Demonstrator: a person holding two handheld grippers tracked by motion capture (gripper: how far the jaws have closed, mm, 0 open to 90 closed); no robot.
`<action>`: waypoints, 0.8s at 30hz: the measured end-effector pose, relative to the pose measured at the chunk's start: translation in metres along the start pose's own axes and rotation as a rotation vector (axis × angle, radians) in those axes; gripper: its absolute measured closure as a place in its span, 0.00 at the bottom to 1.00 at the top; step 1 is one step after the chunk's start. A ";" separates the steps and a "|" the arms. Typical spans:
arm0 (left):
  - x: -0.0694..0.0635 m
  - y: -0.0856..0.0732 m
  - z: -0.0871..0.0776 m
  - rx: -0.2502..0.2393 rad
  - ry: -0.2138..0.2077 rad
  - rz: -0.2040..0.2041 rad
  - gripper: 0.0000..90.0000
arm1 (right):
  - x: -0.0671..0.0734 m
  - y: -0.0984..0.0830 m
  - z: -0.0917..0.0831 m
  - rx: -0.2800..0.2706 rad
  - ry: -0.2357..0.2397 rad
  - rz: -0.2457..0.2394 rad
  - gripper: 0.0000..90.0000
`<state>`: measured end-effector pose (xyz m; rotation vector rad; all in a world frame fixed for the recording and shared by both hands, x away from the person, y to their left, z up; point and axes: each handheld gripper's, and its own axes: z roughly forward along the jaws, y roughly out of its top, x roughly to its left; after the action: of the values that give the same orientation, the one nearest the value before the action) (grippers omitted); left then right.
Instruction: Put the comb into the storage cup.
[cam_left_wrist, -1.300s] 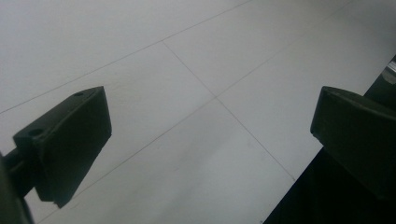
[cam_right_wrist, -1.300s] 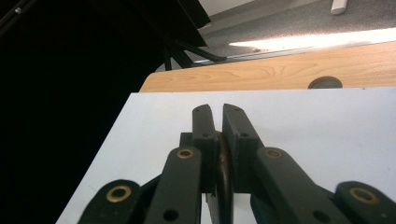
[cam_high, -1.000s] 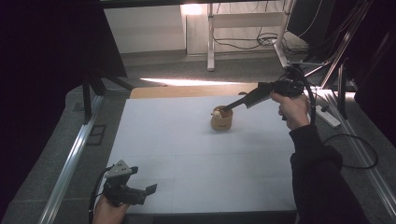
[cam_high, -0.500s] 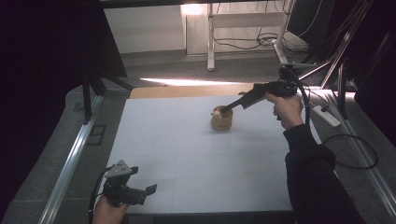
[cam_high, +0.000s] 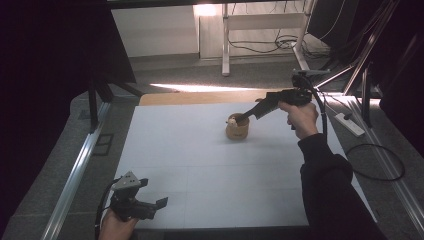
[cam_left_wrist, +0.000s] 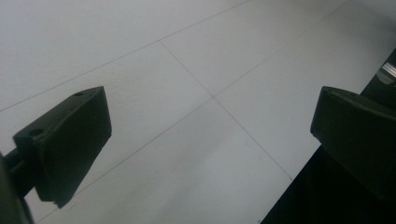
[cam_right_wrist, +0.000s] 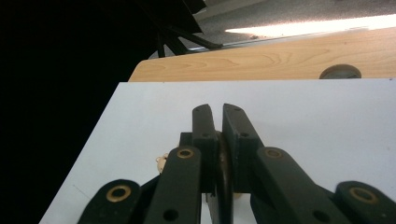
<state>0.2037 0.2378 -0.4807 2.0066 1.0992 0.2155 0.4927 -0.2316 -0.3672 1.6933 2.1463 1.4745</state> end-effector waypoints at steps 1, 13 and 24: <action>0.000 0.000 0.000 0.000 0.000 0.000 0.00 | 0.000 0.000 0.001 0.003 0.001 0.001 0.94; 0.001 0.000 0.000 -0.003 -0.004 -0.004 0.00 | 0.000 -0.004 0.013 0.019 0.006 0.007 0.94; 0.001 0.000 0.000 -0.004 -0.009 -0.005 0.00 | -0.004 -0.007 0.023 0.036 0.005 0.010 0.94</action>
<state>0.2039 0.2389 -0.4809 1.9990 1.0970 0.2056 0.5011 -0.2195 -0.3863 1.7166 2.1834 1.4529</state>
